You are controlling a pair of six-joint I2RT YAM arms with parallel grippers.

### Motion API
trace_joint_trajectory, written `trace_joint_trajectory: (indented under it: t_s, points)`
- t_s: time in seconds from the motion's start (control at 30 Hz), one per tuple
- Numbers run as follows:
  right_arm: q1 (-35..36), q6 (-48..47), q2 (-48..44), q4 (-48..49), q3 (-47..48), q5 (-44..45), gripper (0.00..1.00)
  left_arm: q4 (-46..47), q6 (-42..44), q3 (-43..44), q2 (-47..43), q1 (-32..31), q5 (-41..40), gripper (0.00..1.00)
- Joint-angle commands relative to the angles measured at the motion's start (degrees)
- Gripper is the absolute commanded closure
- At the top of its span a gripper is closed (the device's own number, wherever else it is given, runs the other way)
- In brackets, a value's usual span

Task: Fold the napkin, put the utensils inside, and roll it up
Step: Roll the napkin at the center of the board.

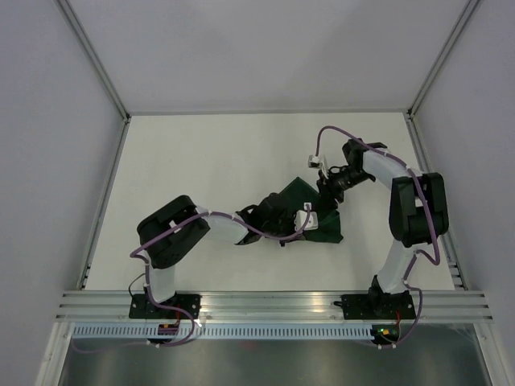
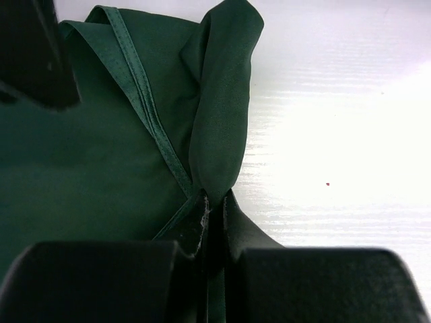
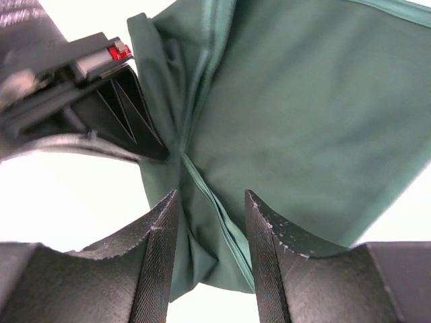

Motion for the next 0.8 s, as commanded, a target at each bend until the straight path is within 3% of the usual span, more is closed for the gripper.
trace_joint_trajectory:
  t_s: [0.0, 0.3, 0.47, 0.6, 0.77]
  points:
    - [-3.1, 1.07, -7.21, 5.71, -4.99, -2.13, 0.5, -7.01, -8.57, -0.56, 4.75, 1.69, 9.31, 0.98]
    - [-3.02, 0.54, -29.02, 24.41, -27.83, 2.7, 0.46, -8.15, -14.2, 1.91, 9.85, 6.26, 18.29, 0.98]
    - [2.5, 3.53, -38.42, 34.7, -38.14, 9.81, 0.42, -9.99, -16.58, 4.45, 12.31, 8.02, 21.19, 0.98]
    - [8.83, 6.86, -41.69, 41.55, -43.68, 13.16, 0.38, -12.89, -17.1, 6.91, 14.25, 8.11, 21.81, 0.98]
    - [11.92, 8.1, -41.25, 44.74, -44.83, 16.15, 0.37, -14.3, -17.28, 8.23, 15.13, 8.11, 21.81, 0.98]
